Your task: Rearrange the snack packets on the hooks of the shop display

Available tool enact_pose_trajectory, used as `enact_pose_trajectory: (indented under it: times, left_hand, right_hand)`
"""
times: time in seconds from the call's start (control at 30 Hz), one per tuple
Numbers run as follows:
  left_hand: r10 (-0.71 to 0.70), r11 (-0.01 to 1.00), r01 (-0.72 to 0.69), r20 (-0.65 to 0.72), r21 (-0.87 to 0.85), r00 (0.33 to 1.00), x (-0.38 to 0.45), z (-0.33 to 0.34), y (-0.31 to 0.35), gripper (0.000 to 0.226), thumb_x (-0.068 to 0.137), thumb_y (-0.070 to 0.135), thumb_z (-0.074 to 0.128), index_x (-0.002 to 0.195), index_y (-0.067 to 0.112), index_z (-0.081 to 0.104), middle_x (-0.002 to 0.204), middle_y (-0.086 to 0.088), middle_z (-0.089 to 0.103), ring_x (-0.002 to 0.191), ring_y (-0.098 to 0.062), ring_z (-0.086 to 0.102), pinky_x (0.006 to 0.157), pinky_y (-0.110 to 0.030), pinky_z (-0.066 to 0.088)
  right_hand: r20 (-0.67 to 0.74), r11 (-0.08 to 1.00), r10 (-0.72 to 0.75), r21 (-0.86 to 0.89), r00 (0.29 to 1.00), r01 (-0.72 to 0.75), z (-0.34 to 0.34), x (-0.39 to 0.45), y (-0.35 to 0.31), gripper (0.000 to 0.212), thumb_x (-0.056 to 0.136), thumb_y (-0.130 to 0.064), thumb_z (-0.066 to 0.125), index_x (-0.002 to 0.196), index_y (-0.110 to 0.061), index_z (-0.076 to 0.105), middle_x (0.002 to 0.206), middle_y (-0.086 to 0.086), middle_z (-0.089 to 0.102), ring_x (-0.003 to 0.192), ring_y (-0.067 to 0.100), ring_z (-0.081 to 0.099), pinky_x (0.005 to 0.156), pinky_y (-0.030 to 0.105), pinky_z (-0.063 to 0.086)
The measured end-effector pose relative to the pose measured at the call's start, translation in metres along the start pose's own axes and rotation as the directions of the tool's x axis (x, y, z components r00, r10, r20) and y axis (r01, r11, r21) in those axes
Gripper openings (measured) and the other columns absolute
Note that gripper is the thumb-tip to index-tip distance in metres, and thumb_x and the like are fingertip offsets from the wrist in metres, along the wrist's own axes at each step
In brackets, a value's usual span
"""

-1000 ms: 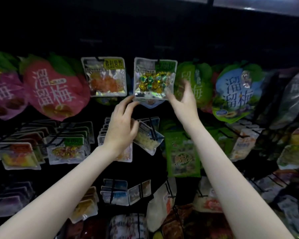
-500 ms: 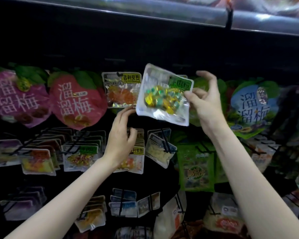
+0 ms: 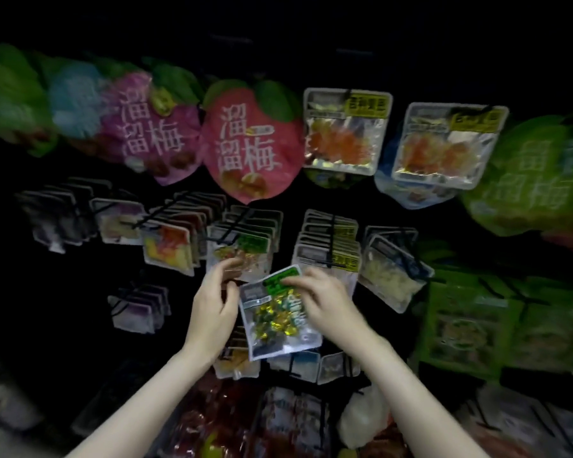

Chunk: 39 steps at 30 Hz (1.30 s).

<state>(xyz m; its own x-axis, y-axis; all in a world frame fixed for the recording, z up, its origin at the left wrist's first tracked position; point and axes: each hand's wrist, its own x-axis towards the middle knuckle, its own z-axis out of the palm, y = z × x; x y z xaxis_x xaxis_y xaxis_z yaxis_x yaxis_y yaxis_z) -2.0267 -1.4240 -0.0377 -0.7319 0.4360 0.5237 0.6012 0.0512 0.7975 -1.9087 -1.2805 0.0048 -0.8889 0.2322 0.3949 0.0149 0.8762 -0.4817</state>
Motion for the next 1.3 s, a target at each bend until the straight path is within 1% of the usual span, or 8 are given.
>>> enact_pose_trajectory:
  times: [0.2, 0.37, 0.47, 0.63, 0.8, 0.87, 1.13, 1.3]
  left_hand:
    - [-0.011, 0.978, -0.004, 0.07, 0.21, 0.998, 0.027, -0.048, -0.036, 0.041, 0.094, 0.005, 0.043, 0.132, 0.02, 0.046, 0.134, 0.008, 0.044, 0.122, 0.003, 0.037, 0.096, -0.003, 0.025]
    - [0.11, 0.941, -0.187, 0.266, 0.282, 0.958, 0.048, -0.05, -0.054, 0.05, 0.093, 0.004, 0.046, 0.139, 0.02, 0.039, 0.139, 0.014, 0.03, 0.133, -0.002, 0.021, 0.108, -0.016, 0.017]
    - [0.15, 0.914, -0.252, 0.314, 0.316, 0.937, 0.056, -0.039, -0.061, 0.047, 0.092, 0.007, 0.045, 0.138, 0.009, 0.041, 0.142, -0.002, 0.038, 0.134, -0.01, 0.018, 0.111, -0.023, 0.015]
    - [0.263, 0.839, -0.401, 0.371, 0.369, 0.891, 0.059, -0.044, -0.076, 0.056, 0.081, 0.023, 0.031, 0.133, 0.011, 0.048, 0.133, -0.005, 0.05, 0.124, -0.019, 0.031, 0.101, -0.04, 0.033]
    - [0.308, 0.797, -0.448, 0.365, 0.405, 0.878, 0.062, -0.048, -0.084, 0.058, 0.079, 0.01, 0.052, 0.135, 0.017, 0.039, 0.135, -0.005, 0.041, 0.121, -0.025, 0.033, 0.093, -0.05, 0.042]
    - [0.336, 0.78, -0.473, 0.363, 0.409, 0.869, 0.063, -0.046, -0.085, 0.065, 0.075, 0.005, 0.061, 0.135, 0.015, 0.039, 0.138, -0.004, 0.036, 0.125, -0.026, 0.031, 0.094, -0.048, 0.042]
    - [0.315, 0.623, -0.537, 0.446, 0.569, 0.838, 0.061, -0.04, -0.077, 0.06, 0.078, 0.023, 0.034, 0.137, 0.012, 0.04, 0.135, -0.007, 0.052, 0.129, -0.023, 0.031, 0.098, -0.036, 0.024]
    - [0.199, 0.619, -0.48, 0.468, 0.621, 0.861, 0.063, -0.027, -0.075, 0.053, 0.083, 0.026, 0.035, 0.13, 0.008, 0.052, 0.129, -0.008, 0.058, 0.124, -0.027, 0.049, 0.092, -0.044, 0.046]
  right_hand:
    - [-0.029, 0.997, 0.016, 0.082, 0.999, -0.014, 0.054, 0.044, -0.019, 0.038, 0.097, -0.004, 0.044, 0.132, -0.015, 0.052, 0.088, -0.023, 0.034, 0.082, 0.0, 0.042, 0.07, 0.006, 0.03]
    - [-0.209, 0.993, 0.103, 0.084, 0.972, -0.087, 0.072, 0.063, -0.016, 0.039, 0.096, -0.002, 0.045, 0.131, -0.016, 0.053, 0.084, -0.02, 0.035, 0.078, -0.011, 0.042, 0.07, 0.005, 0.034]
    - [-0.232, 0.985, 0.164, 0.086, 0.959, -0.148, 0.076, 0.067, -0.018, 0.037, 0.096, -0.002, 0.045, 0.13, -0.014, 0.055, 0.08, -0.017, 0.035, 0.073, -0.008, 0.042, 0.069, 0.006, 0.034]
    - [-0.2, 0.973, 0.224, 0.095, 0.954, -0.209, 0.078, 0.065, -0.017, 0.039, 0.095, 0.001, 0.042, 0.128, -0.013, 0.056, 0.08, -0.011, 0.038, 0.073, -0.008, 0.042, 0.069, 0.006, 0.034]
    - [-0.196, 0.976, 0.217, 0.073, 0.956, -0.207, 0.078, 0.069, -0.02, 0.042, 0.094, 0.003, 0.042, 0.13, -0.016, 0.055, 0.081, -0.006, 0.04, 0.074, -0.001, 0.041, 0.069, 0.006, 0.033]
    - [-0.201, 0.975, 0.22, 0.065, 0.955, -0.211, 0.08, 0.072, -0.022, 0.044, 0.095, 0.002, 0.041, 0.132, -0.018, 0.052, 0.083, -0.005, 0.04, 0.073, 0.0, 0.04, 0.07, 0.008, 0.034]
    - [-0.164, 0.959, 0.278, 0.109, 0.947, -0.262, 0.081, 0.07, -0.027, 0.048, 0.095, 0.002, 0.037, 0.137, -0.021, 0.045, 0.093, 0.004, 0.043, 0.085, 0.01, 0.041, 0.075, 0.002, 0.032]
    - [-0.096, 0.937, 0.345, 0.084, 0.933, -0.338, 0.083, 0.081, -0.025, 0.051, 0.096, -0.001, 0.035, 0.144, -0.02, 0.035, 0.098, 0.002, 0.037, 0.093, 0.012, 0.04, 0.074, 0.011, 0.027]
